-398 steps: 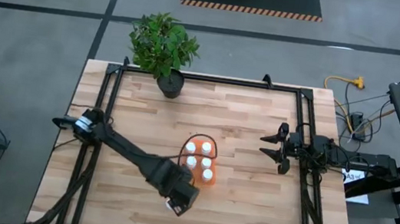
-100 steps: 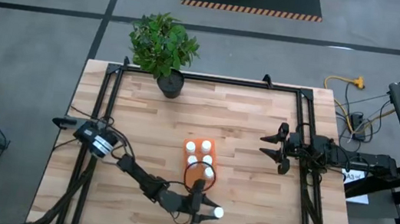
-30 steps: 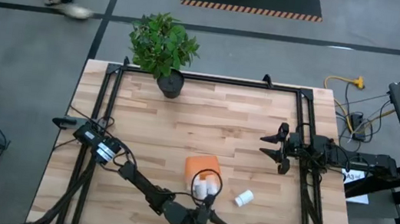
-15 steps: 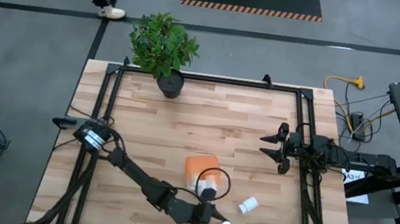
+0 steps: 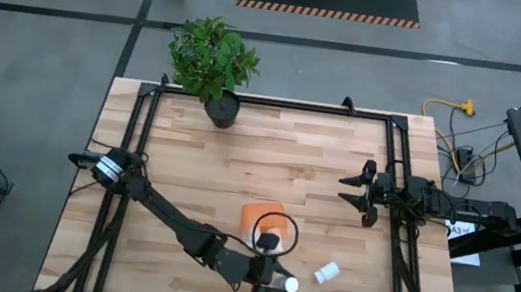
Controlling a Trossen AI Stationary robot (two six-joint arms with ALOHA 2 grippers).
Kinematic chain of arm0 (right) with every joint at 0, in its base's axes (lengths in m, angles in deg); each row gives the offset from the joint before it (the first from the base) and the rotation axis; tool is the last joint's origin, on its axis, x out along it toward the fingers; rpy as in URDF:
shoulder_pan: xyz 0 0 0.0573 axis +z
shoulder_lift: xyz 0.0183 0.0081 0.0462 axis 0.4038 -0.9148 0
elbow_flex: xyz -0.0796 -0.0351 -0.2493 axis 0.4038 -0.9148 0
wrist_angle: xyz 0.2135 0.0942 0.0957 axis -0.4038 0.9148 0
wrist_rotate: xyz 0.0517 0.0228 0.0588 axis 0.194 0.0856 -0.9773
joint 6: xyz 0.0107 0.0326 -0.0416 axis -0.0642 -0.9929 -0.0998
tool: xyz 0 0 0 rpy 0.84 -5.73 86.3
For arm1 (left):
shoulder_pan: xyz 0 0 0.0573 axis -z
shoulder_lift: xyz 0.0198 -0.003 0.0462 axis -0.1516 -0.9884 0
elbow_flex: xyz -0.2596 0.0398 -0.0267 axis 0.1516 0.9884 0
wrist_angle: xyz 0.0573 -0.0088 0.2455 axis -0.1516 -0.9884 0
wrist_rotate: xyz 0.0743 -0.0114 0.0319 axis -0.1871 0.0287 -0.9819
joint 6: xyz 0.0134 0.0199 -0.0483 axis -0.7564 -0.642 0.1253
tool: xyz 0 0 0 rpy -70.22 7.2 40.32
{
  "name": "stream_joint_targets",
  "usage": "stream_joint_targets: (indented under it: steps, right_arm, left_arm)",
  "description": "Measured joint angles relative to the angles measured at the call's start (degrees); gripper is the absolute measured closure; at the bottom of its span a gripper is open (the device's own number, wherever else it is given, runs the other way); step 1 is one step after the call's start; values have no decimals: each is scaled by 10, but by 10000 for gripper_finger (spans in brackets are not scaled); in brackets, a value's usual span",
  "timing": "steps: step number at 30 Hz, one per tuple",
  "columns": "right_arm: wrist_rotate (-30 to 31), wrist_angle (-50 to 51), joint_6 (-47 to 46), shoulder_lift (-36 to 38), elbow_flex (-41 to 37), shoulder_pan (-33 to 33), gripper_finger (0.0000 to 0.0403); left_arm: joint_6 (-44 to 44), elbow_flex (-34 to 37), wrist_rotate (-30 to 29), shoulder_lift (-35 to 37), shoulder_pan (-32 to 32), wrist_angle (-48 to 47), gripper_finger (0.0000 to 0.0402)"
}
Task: Pick and place pill bottles into a basket
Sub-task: Put the white pill bottle into the orange container
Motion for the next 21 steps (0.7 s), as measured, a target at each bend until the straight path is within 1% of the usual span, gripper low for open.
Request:
stream_joint_targets:
  steps: [5,12,14,17,19,21]
  right_arm:
    - [0,0,0,0,0,0,209]
    - [0,0,0,0,0,0,209]
    - [0,0,0,0,0,0,209]
    - [0,0,0,0,0,0,209]
    - [0,0,0,0,0,0,209]
    - [0,0,0,0,0,0,209]
  left_arm:
    - [-1,0,1,0,0,23,264]
    - [0,1,0,-1,0,26,264]
    - [-1,13,0,-1,0,60,264]
    - [0,54,-3,-2,0,156,264]
    - [0,79,-21,-7,0,208,264]
    - [2,95,-35,-16,0,237,264]
